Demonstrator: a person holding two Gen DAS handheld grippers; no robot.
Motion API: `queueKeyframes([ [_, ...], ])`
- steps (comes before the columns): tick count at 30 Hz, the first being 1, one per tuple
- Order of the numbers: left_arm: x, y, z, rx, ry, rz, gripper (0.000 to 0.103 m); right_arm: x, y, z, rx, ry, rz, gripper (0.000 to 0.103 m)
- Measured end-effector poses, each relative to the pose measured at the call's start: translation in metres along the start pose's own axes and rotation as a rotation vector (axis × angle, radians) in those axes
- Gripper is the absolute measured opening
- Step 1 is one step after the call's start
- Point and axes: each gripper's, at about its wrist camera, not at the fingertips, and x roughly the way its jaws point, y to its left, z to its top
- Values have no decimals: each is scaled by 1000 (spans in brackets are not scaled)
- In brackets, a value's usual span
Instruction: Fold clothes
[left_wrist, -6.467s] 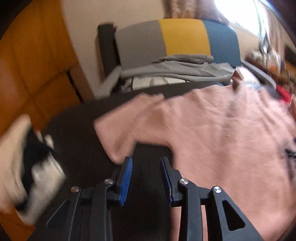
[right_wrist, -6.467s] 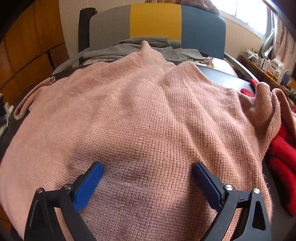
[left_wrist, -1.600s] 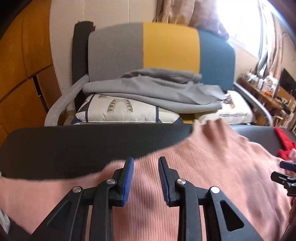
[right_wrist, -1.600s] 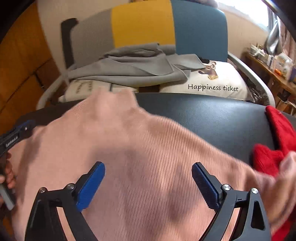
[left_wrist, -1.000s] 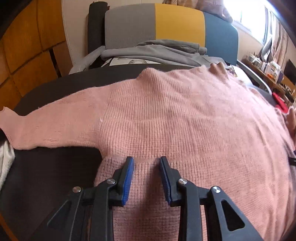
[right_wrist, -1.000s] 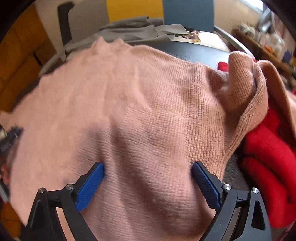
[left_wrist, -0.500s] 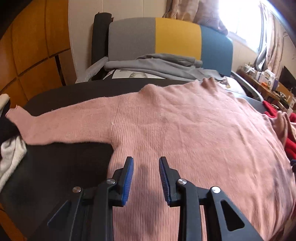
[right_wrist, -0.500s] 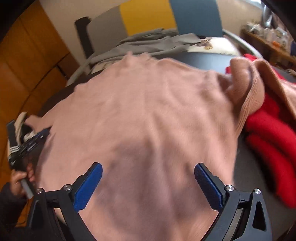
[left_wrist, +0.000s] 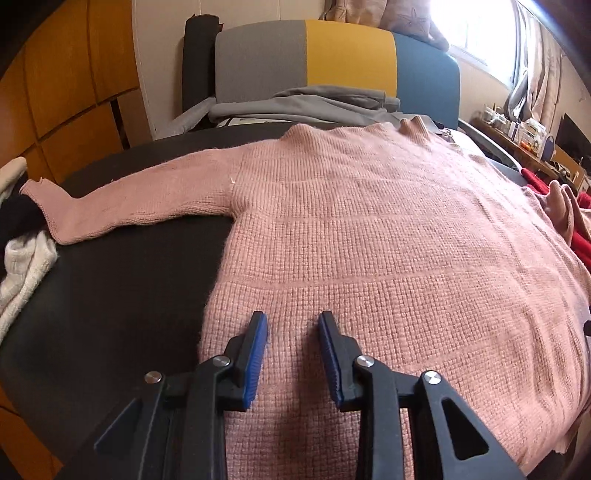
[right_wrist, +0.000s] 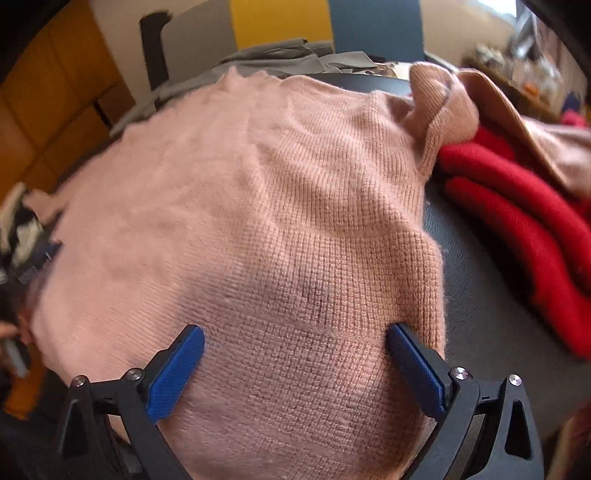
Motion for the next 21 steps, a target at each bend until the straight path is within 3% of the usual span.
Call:
queueKeyframes([
  [3, -6, 2, 1, -20, -7, -5, 30, -3, 4, 7, 52, 25, 4, 101],
  [6, -18, 1, -1, -17, -42, -3, 30, -16, 21, 16, 62, -27, 46, 101],
  [11, -11, 4, -14, -29, 0, -20, 30, -7, 61, 28, -34, -19, 45, 101],
  [13, -12, 5, -16, -28, -5, -21, 30, 4, 59, 24, -22, 25, 43, 101],
  [18, -13, 8, -6, -38, 46, -49, 30, 14, 61, 17, -48, 32, 16, 103],
  [21, -17, 8, 15, -13, 38, -87, 30, 0, 50, 15, -3, 34, 81, 100],
])
